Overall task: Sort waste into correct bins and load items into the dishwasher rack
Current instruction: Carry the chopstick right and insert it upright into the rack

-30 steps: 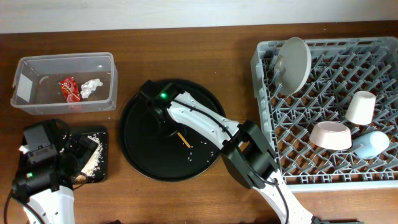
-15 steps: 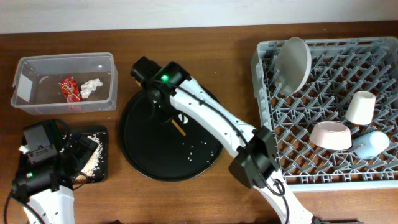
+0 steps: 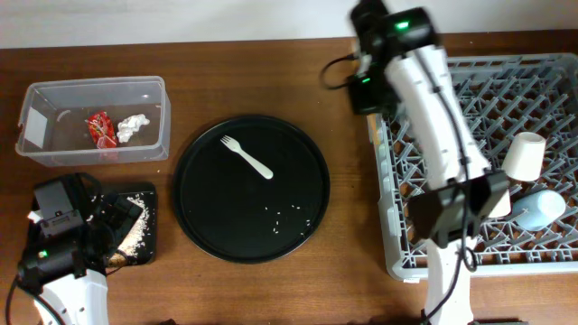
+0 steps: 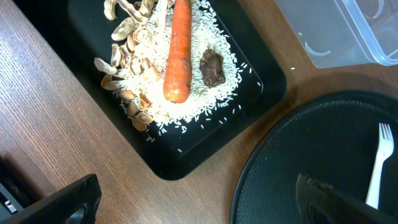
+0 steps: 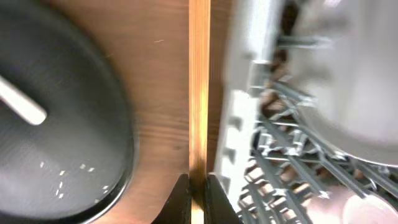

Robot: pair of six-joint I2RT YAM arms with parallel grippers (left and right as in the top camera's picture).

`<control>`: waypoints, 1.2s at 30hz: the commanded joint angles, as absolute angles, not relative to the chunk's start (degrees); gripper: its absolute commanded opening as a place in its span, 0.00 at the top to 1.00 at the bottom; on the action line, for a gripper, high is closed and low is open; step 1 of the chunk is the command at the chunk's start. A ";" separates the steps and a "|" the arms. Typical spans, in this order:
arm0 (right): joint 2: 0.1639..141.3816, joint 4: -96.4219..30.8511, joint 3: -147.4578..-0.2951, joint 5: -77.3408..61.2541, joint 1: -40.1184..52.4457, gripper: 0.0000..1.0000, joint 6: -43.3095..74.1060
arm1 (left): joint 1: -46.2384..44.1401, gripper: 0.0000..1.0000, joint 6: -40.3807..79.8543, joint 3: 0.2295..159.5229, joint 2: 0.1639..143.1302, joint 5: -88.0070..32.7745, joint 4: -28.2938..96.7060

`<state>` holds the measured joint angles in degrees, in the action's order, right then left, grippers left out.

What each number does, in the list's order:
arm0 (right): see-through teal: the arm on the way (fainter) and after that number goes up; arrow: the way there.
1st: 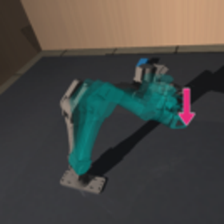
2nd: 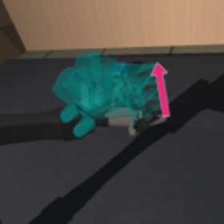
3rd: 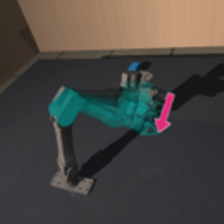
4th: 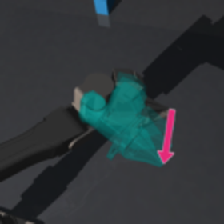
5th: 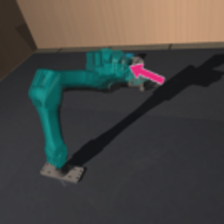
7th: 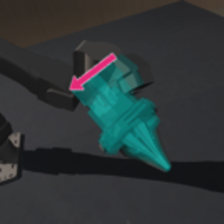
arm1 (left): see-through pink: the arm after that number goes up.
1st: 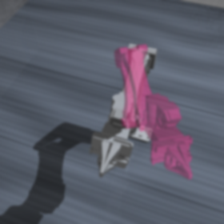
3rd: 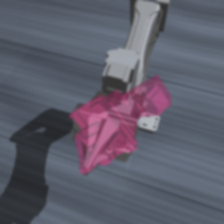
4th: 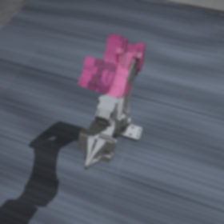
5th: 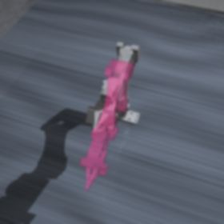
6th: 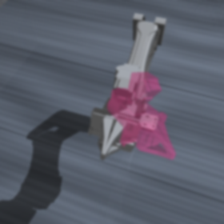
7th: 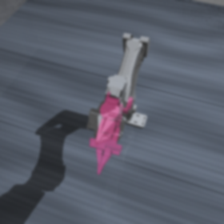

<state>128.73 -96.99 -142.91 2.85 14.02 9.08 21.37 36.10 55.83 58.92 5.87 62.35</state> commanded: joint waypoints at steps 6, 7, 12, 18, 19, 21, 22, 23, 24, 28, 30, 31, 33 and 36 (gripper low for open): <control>127.70 -97.32 -134.85 3.70 4.78 0.96 10.13 | 21.65 0.01 36.64 56.84 58.48 6.31 62.26; 127.70 -97.10 -133.34 3.70 4.27 0.96 10.13 | 21.65 0.01 36.64 56.84 58.48 6.31 62.26; 127.70 -92.47 -125.23 3.68 3.77 0.96 9.91 | 21.65 0.01 36.67 56.84 58.48 6.28 62.26; 127.72 -89.86 -121.99 3.73 3.77 0.96 8.84 | 21.65 0.01 36.64 56.84 58.48 6.31 62.26; 127.70 -89.82 -121.99 3.73 3.77 0.96 8.86 | 21.65 0.01 36.64 56.84 58.48 6.31 62.26; 127.70 -89.71 -121.99 3.73 3.77 0.96 8.86 | 21.65 0.01 36.64 56.84 58.48 6.31 62.26; 127.70 -89.69 -121.99 3.70 3.77 0.96 8.86 | 21.65 0.01 36.64 56.84 58.48 6.31 62.26; 127.68 -89.67 -121.99 3.73 3.79 0.96 8.84 | 21.65 0.01 36.67 56.84 58.48 6.31 62.26; 127.68 -89.62 -121.99 3.73 3.77 0.96 8.84 | 21.65 0.01 36.64 56.84 58.48 6.31 62.26; 127.63 -89.12 -122.06 3.70 3.79 0.96 7.77 | 21.65 0.01 36.64 56.84 58.48 6.31 62.26; 127.63 -88.95 -122.06 3.70 3.79 0.96 7.73 | 21.65 0.01 36.64 56.84 58.48 6.31 62.26; 127.63 -88.66 -122.06 3.57 3.79 0.96 7.27 | 21.65 0.01 36.64 56.84 58.48 6.28 62.26; 127.63 -88.20 -122.06 3.92 4.19 0.96 5.58 | 21.65 0.01 36.64 56.84 58.48 6.28 62.26; 127.63 -87.74 -122.06 3.25 4.21 0.96 5.76 | 21.65 0.01 36.64 56.84 58.48 6.31 62.26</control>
